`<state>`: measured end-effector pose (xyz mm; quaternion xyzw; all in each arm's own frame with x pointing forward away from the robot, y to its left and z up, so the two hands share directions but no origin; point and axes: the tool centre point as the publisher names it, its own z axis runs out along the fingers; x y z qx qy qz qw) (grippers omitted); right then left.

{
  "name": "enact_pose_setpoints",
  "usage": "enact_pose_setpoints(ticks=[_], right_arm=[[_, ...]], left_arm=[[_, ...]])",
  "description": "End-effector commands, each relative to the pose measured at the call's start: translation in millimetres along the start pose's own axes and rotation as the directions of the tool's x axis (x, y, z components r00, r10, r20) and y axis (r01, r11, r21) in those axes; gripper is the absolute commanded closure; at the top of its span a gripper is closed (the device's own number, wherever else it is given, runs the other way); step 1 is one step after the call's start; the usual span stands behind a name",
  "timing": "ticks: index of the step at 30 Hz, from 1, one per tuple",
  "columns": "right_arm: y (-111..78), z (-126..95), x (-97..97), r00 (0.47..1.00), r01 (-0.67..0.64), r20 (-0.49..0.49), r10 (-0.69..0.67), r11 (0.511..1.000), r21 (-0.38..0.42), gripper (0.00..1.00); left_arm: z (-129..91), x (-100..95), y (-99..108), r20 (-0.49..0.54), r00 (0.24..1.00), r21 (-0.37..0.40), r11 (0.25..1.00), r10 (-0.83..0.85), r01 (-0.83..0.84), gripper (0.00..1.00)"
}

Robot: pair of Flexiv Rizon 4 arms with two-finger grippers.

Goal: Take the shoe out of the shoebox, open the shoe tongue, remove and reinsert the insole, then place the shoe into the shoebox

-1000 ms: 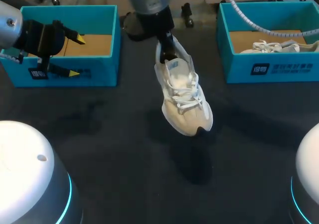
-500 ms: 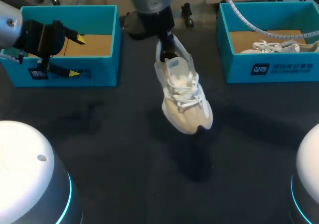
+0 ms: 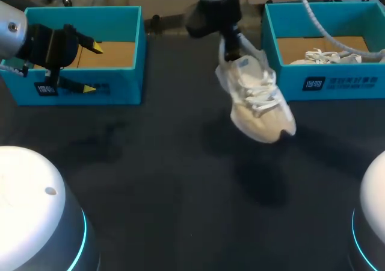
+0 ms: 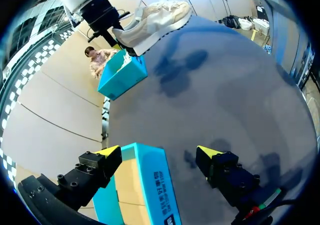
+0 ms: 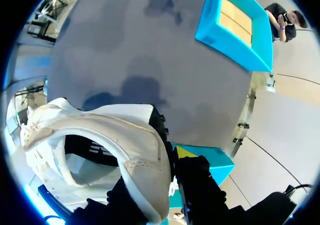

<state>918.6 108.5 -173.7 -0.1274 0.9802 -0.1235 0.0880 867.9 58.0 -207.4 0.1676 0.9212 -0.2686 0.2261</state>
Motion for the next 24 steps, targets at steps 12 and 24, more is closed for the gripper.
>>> enact_pose_setpoints(ticks=[12, 24], right_arm=[[-74.4, 26, -21.5, 0.999, 0.039, -0.035, -0.041, 0.997, -0.061, 1.0], [-144.9, 49, -39.9, 0.997, 0.035, -0.06, -0.039, 0.997, -0.069, 1.0]], left_arm=[[-1, 1.0, -1, 0.0, 1.0, -0.003, 1.0, 0.0, 0.0, 0.0], [-1, 1.0, -1, 0.0, 1.0, -0.003, 1.0, 0.0, 0.0, 0.0]])
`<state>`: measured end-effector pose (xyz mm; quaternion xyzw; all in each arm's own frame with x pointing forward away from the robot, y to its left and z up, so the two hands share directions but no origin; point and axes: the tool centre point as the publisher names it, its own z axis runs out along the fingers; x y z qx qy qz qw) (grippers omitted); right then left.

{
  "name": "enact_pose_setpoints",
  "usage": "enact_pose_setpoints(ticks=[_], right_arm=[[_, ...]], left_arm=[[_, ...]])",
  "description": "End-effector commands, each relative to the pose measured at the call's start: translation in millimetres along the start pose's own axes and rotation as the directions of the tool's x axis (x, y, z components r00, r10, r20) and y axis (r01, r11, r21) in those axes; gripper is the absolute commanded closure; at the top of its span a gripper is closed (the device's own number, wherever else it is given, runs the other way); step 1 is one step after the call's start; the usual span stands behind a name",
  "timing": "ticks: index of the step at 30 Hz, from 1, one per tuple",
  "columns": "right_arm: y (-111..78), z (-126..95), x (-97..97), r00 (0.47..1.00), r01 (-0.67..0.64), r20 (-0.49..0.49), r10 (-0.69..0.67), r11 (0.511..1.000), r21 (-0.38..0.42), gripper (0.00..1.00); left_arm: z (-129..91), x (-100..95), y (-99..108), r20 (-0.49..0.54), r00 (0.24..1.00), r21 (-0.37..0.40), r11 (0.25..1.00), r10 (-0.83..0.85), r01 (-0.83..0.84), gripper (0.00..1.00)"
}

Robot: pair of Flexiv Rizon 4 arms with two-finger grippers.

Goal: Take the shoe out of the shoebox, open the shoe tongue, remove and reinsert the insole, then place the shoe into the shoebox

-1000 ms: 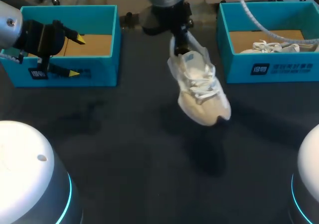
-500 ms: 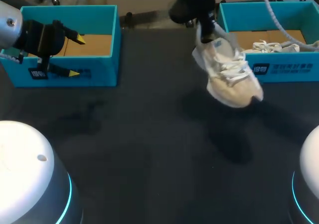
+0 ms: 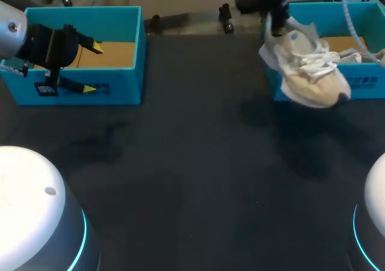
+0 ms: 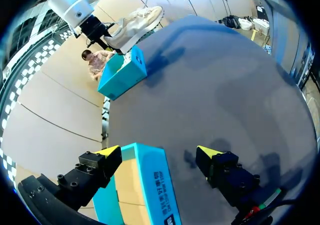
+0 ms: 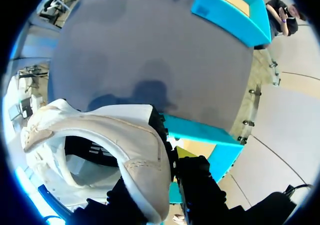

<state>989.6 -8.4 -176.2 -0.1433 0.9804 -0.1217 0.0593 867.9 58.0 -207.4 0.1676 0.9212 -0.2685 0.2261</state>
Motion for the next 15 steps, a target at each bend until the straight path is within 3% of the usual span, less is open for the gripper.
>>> enact_pose_setpoints(ticks=[1, 12, 15], right_arm=[[-26.0, 8, -5.3, 1.0, -0.003, -0.012, 0.002, 0.998, -0.059, 1.0], [-88.1, 22, -12.3, 0.995, -0.099, -0.036, 0.097, 0.993, -0.065, 1.0], [-88.1, 22, -12.3, 0.995, -0.099, -0.036, 0.097, 0.993, -0.065, 1.0]], left_arm=[[-1, 1.0, -1, 0.0, 1.0, -0.003, 1.0, 0.0, 0.0, 0.0], [-1, 1.0, -1, 0.0, 1.0, -0.003, 1.0, 0.0, 0.0, 0.0], [-1, 1.0, -1, 0.0, 1.0, -0.003, 1.0, 0.0, 0.0, 0.0]])
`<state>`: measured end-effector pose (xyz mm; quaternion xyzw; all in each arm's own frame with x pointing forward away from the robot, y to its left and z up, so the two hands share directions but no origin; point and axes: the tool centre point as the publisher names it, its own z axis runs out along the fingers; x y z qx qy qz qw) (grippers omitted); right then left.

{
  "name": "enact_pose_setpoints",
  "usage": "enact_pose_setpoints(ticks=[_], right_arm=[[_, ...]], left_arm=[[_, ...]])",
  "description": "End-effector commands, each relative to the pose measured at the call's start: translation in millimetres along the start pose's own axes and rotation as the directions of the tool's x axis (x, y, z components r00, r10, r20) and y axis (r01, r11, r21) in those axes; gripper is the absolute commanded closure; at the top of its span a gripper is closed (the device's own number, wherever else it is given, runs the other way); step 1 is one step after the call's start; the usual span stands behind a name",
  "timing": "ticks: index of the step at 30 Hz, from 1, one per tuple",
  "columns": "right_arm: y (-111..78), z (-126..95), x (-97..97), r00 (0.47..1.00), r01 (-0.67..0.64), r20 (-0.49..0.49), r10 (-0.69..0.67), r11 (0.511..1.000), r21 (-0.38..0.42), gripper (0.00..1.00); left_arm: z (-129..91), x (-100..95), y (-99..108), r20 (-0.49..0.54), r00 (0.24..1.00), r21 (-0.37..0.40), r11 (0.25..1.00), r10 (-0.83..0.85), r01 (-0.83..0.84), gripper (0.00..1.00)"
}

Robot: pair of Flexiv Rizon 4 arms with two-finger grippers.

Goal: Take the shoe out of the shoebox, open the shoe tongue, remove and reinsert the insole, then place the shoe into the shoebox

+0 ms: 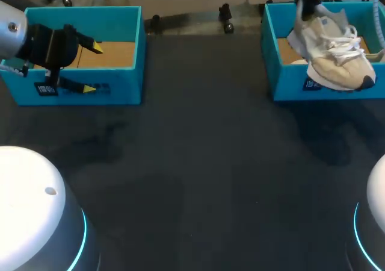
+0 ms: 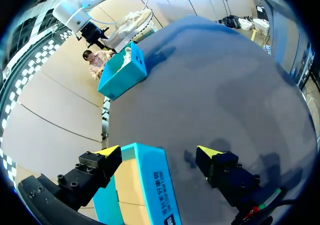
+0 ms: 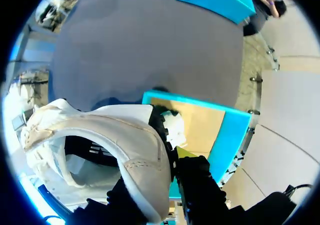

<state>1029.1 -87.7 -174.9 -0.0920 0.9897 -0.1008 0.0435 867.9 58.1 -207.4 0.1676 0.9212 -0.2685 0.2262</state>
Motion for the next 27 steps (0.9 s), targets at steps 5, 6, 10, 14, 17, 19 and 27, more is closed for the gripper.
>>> enact_pose_setpoints(ticks=[5, 6, 10, 14, 17, 19, 27], right_arm=[[-3.7, -1, 1.7, 1.0, 0.004, 0.005, -0.004, 1.0, -0.025, 1.0], [-3.7, -1, 1.7, 1.0, 0.004, 0.005, -0.004, 1.0, -0.025, 1.0], [-3.7, -1, 1.7, 1.0, 0.004, 0.005, -0.004, 1.0, -0.025, 1.0], [-3.7, -1, 1.7, 1.0, 0.004, 0.005, -0.004, 1.0, -0.025, 1.0], [-3.7, -1, 1.7, 1.0, 0.004, 0.005, -0.004, 1.0, -0.025, 1.0], [-3.7, -1, 1.7, 1.0, 0.004, 0.005, -0.004, 1.0, -0.025, 1.0], [-19.9, 11, -7.9, 1.0, -0.014, 0.013, 0.014, 1.0, -0.014, 1.0]], left_arm=[[-1, 1.0, -1, 0.0, 1.0, -0.003, 1.0, 0.0, 0.0, 0.0], [-1, 1.0, -1, 0.0, 1.0, -0.003, 1.0, 0.0, 0.0, 0.0], [-1, 1.0, -1, 0.0, 1.0, -0.003, 1.0, 0.0, 0.0, 0.0], [-1, 1.0, -1, 0.0, 1.0, -0.003, 1.0, 0.0, 0.0, 0.0], [-1, 1.0, -1, 0.0, 1.0, -0.003, 1.0, 0.0, 0.0, 0.0], [-1, 1.0, -1, 0.0, 1.0, -0.003, 1.0, 0.0, 0.0, 0.0], [-1, 1.0, -1, 0.0, 1.0, -0.003, 1.0, 0.0, 0.0, 0.0]])
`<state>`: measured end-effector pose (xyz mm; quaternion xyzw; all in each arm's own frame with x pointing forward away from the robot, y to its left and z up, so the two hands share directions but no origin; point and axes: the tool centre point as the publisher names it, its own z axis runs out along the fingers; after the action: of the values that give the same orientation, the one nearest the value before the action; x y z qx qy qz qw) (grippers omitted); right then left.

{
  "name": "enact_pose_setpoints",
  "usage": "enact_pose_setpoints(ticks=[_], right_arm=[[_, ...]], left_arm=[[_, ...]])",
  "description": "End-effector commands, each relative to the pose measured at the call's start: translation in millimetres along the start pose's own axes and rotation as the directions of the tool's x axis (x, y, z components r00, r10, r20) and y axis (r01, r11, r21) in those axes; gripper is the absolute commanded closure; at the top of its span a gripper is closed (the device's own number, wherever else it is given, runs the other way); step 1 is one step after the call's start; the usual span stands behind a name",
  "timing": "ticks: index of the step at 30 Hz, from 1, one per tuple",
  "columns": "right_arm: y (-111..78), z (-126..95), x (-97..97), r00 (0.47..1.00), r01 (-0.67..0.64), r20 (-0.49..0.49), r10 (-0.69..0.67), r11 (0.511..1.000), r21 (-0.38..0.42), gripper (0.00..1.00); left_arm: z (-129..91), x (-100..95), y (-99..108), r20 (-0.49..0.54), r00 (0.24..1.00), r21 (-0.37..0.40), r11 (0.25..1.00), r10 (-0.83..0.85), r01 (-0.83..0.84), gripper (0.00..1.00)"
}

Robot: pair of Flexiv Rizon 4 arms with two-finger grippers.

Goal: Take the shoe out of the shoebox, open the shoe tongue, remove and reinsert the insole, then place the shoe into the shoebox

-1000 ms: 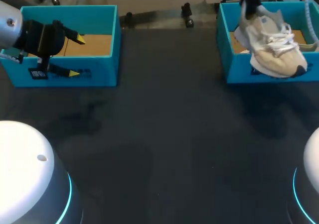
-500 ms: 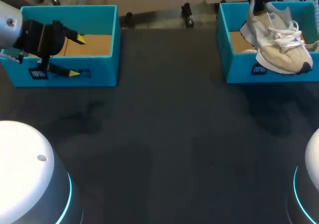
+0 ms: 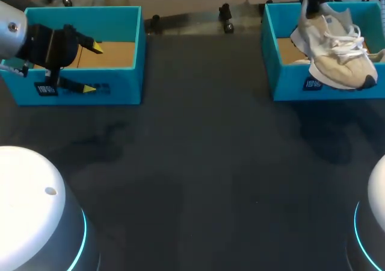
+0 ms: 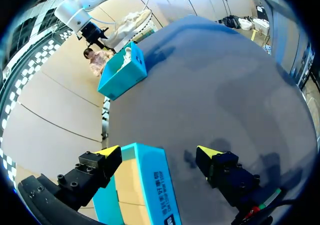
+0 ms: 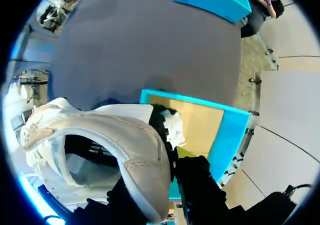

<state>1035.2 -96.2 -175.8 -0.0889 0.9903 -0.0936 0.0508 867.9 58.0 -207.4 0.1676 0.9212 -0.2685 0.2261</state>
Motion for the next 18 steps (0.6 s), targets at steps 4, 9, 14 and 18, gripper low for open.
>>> enact_pose_setpoints(ticks=[4, 9, 14, 18], right_arm=[[-30.8, 15, -14.7, 1.0, -0.016, 0.012, 0.015, 1.0, 0.016, 1.0], [-60.1, 26, -26.5, 1.0, -0.017, 0.002, 0.017, 0.999, 0.044, 1.0], [-86.2, 38, -37.4, 0.999, -0.031, -0.004, 0.032, 0.998, 0.052, 1.0], [-104.3, 49, -47.2, 0.999, -0.038, -0.008, 0.038, 0.998, 0.046, 1.0]], left_arm=[[-1, 1.0, -1, 0.0, 1.0, -0.003, 1.0, 0.0, 0.0, 0.0], [-1, 1.0, -1, 0.0, 1.0, -0.003, 1.0, 0.0, 0.0, 0.0], [-1, 1.0, -1, 0.0, 1.0, -0.003, 1.0, 0.0, 0.0, 0.0], [-1, 1.0, -1, 0.0, 1.0, -0.003, 1.0, 0.0, 0.0, 0.0]])
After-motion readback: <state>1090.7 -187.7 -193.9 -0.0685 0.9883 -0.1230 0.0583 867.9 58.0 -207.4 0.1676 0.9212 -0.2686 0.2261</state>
